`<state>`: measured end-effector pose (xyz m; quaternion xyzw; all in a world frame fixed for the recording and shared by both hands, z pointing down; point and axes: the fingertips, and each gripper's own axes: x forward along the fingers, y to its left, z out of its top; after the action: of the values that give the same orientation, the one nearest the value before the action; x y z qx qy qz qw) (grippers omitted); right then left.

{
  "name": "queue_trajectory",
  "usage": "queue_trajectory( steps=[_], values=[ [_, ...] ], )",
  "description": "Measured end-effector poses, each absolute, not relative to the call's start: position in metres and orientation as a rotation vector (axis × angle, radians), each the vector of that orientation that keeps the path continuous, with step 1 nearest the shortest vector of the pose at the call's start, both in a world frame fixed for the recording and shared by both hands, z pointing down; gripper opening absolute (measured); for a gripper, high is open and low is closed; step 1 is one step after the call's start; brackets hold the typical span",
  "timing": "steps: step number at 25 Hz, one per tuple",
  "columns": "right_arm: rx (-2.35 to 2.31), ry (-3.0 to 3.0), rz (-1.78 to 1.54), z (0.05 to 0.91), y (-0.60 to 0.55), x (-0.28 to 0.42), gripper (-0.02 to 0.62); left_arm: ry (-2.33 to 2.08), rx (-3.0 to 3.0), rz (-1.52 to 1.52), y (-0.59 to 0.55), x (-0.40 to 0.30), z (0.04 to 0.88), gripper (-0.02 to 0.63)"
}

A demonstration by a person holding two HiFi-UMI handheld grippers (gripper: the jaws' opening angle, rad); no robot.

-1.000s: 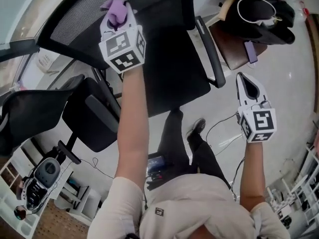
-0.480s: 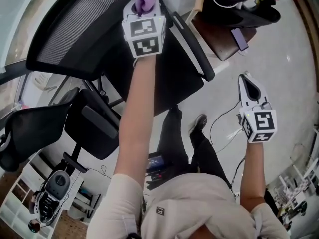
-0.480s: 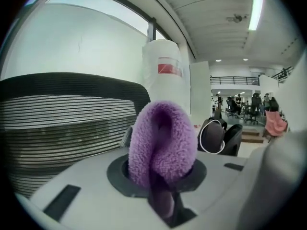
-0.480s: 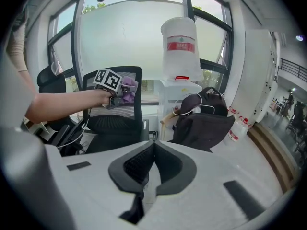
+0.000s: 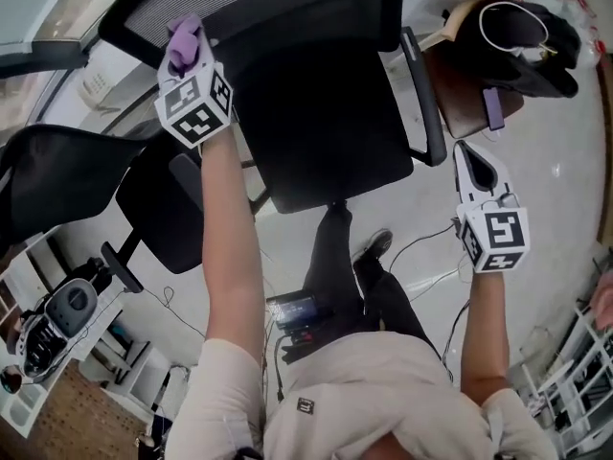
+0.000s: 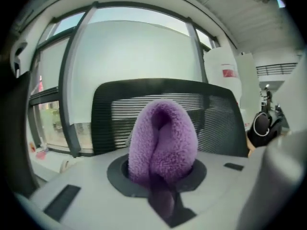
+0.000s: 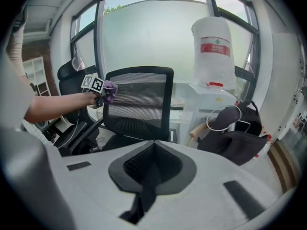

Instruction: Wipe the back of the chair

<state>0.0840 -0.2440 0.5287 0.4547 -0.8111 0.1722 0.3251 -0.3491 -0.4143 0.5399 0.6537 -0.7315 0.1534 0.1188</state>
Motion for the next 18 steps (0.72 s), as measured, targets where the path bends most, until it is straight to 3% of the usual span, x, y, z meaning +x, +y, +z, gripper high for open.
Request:
queue_trajectory(
  steps=[4, 10, 14, 18],
  values=[
    [1.111, -2.170, 0.432, 0.531, -0.243, 0.041, -0.006, -2.225, 1.837, 0.444, -0.386, -0.403, 0.532, 0.075],
    [1.108, -2.176, 0.420, 0.525, -0.241, 0.024, -0.006, -2.194, 1.837, 0.400, -0.390, -0.396, 0.539, 0.075],
    [1.190, -2.121, 0.458, 0.528, -0.236, 0.058, -0.006, -2.084, 1.926, 0.401, -0.422, -0.338, 0.553, 0.075],
    [1.293, -2.044, 0.517, 0.541, -0.225, 0.119, -0.006, -1.934, 2.071, 0.384, -0.462, -0.229, 0.565, 0.075]
  ],
)
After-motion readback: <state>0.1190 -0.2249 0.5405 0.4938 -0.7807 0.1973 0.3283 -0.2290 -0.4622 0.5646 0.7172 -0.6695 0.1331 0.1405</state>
